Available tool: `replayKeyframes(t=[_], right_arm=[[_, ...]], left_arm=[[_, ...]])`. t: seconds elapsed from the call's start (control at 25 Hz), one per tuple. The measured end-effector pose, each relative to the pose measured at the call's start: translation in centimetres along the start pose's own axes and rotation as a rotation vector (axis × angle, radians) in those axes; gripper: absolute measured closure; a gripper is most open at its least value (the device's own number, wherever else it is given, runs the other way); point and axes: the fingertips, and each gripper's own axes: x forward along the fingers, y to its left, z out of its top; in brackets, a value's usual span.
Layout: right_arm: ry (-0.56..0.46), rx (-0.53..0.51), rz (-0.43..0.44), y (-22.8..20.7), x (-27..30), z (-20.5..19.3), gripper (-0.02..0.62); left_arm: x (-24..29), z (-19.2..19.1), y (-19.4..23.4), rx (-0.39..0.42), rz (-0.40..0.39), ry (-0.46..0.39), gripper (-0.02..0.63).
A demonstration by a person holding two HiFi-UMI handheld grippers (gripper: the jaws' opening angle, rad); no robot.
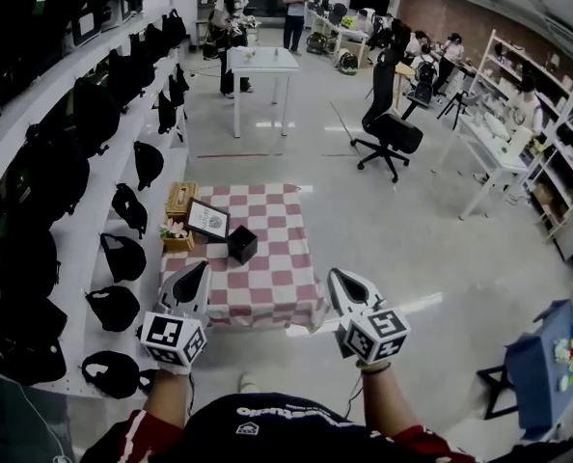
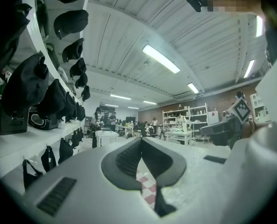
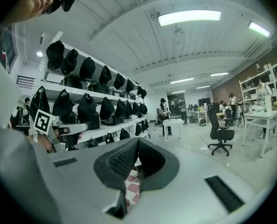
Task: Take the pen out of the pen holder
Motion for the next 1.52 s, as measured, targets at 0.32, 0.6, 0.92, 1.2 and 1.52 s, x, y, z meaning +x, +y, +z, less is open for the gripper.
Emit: replayKeyframes(t=[0.32, 0.6, 0.92, 1.2, 1.52], right_arm=[[-0.009, -0.004, -0.028, 0.4, 5.0, 1.8, 0.595], [-0.001, -0.012, -0.069, 0.4, 6.5, 1.8, 0.595], [0.016, -0.013, -0.042, 0.6, 8.7, 1.5, 0.595], [-0.003, -0.013, -0.006, -0.4, 10.6, 2.0, 0.595], [-0.005, -0.003, 0.025, -1.0, 11.8, 2.0, 0.595]], left_arm=[[4.2, 0.4, 3.8, 0.007, -0.061, -0.029, 0.601], [5.7, -1.2, 5.3, -0.003, -0.110, -0.019, 0.601], [7.2, -1.6, 5.9, 0.008, -0.135, -0.010, 0.601], [8.5, -1.6, 6.4, -0.006, -0.121, -0.011, 0.601], [9.7, -0.3, 5.2, 0.041, -0.157, -0.031, 0.601]])
